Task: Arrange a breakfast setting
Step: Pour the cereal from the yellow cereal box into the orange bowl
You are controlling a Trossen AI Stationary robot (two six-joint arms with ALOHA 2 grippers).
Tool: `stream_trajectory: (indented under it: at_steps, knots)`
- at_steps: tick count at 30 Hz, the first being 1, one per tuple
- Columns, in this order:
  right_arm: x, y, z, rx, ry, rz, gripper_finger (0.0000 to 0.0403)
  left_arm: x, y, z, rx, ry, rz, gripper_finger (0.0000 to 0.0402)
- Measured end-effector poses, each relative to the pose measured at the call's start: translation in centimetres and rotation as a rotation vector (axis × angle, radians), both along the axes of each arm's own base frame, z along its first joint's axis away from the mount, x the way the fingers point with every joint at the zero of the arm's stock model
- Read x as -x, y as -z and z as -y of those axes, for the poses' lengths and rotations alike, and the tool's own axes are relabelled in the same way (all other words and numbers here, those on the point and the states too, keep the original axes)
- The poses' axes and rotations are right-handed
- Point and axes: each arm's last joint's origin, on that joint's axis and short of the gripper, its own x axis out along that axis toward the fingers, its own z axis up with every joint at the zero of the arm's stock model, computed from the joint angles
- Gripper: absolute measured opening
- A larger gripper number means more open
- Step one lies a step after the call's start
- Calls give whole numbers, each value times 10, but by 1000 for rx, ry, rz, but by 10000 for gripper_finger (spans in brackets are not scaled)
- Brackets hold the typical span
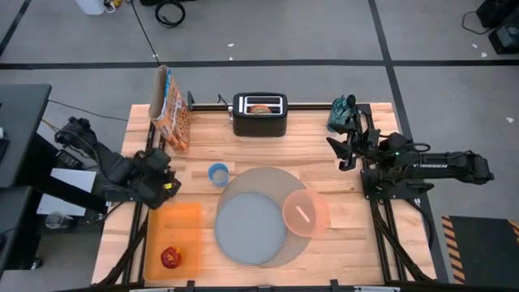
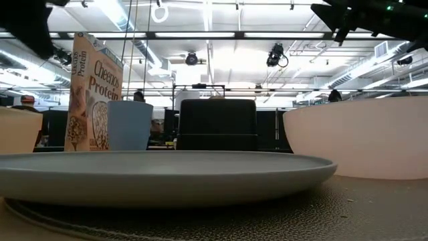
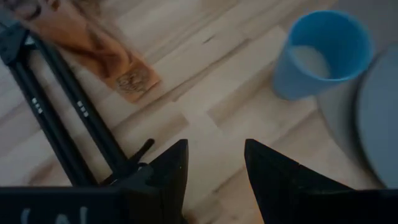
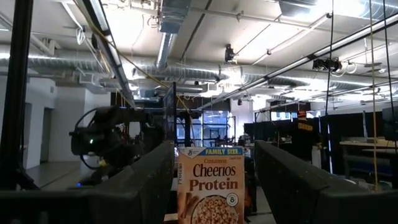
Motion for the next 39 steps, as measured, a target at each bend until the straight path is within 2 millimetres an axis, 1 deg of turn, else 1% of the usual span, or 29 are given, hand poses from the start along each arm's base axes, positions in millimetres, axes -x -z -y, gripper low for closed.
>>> stream_trajectory:
  at_steps: [4,7,10,15,17,21,26,30,35,37,39]
  knots:
    - [0,0,0,1,0,0,228,7,24,4,-26,-43,11,167]
    - [0,0,0,0,1,1,228,12,37,4,-62,-74,46,167]
    - [0,0,0,1,1,2,228,10,35,6,-98,-76,102,165]
    - [0,0,0,0,1,2,228,6,43,3,-164,-57,108,165]
    - [0,0,0,2,-4,1,228,5,44,-2,-189,-99,117,165]
    - [0,0,-1,10,-20,-1,228,2,48,-13,-230,-243,153,165]
    - [-1,1,-1,22,-37,-12,228,-6,54,-23,-306,-293,78,169]
    - [-2,1,-1,32,-52,-18,228,-16,59,-26,-331,-293,20,196]
    - [-3,2,-2,41,-68,-23,228,-26,64,-26,-333,-279,-11,260]
    - [-3,2,-2,51,-78,-24,228,-27,63,-27,-329,-286,-7,283]
    - [-3,2,-3,57,-85,-24,228,-27,60,-28,-326,-313,10,298]
